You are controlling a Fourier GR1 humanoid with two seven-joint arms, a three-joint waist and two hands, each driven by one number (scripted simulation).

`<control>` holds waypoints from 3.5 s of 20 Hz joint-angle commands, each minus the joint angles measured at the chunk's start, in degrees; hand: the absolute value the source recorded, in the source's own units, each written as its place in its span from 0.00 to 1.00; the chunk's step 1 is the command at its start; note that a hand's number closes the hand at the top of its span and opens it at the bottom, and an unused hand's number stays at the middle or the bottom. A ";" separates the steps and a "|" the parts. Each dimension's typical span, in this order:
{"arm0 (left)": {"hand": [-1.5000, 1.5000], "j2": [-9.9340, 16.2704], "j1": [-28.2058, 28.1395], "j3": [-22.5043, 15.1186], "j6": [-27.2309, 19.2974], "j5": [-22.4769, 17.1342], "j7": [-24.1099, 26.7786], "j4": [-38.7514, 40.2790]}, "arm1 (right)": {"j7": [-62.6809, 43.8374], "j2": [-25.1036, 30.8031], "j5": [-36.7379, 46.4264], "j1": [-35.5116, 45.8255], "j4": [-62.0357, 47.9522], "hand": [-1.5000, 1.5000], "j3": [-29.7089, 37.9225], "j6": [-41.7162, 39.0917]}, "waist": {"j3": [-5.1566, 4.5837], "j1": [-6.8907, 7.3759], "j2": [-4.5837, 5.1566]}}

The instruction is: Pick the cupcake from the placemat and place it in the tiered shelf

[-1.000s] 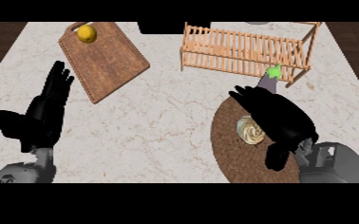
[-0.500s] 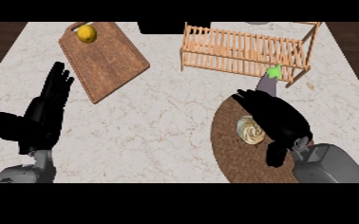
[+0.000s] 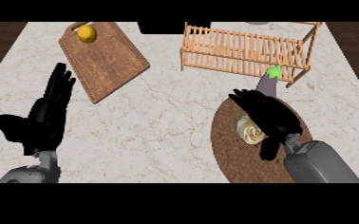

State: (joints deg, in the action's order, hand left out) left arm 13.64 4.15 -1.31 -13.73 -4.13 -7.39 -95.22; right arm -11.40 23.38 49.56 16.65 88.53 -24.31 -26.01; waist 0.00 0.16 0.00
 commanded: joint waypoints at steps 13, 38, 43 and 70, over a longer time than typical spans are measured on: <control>0.50 -0.21 1.57 3.99 4.61 1.08 -1.87 -0.91 | 7.92 -6.29 12.69 1.16 -10.30 1.00 -1.62 3.85 | 0.01 0.01 0.01; 0.50 -2.00 1.44 3.93 4.46 1.68 -2.35 0.05 | -58.40 -23.34 3.89 10.56 14.30 1.00 -9.24 29.89 | -0.03 0.75 -0.44; 0.50 -3.14 0.28 2.63 2.97 3.52 -2.27 -1.25 | -68.23 -23.35 12.67 16.54 20.91 1.00 -6.36 25.63 | -0.08 -0.33 -0.77; 0.50 -4.79 0.52 2.60 3.41 5.10 -2.25 -2.39 | -41.49 -20.51 15.46 24.70 -1.29 1.00 24.78 35.15 | 0.02 0.22 0.12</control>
State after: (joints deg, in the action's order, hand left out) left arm 9.87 4.49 2.28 -9.44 -0.49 -9.58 -97.13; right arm -56.96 1.14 66.82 41.99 91.84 -3.90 3.22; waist -0.01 0.43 0.09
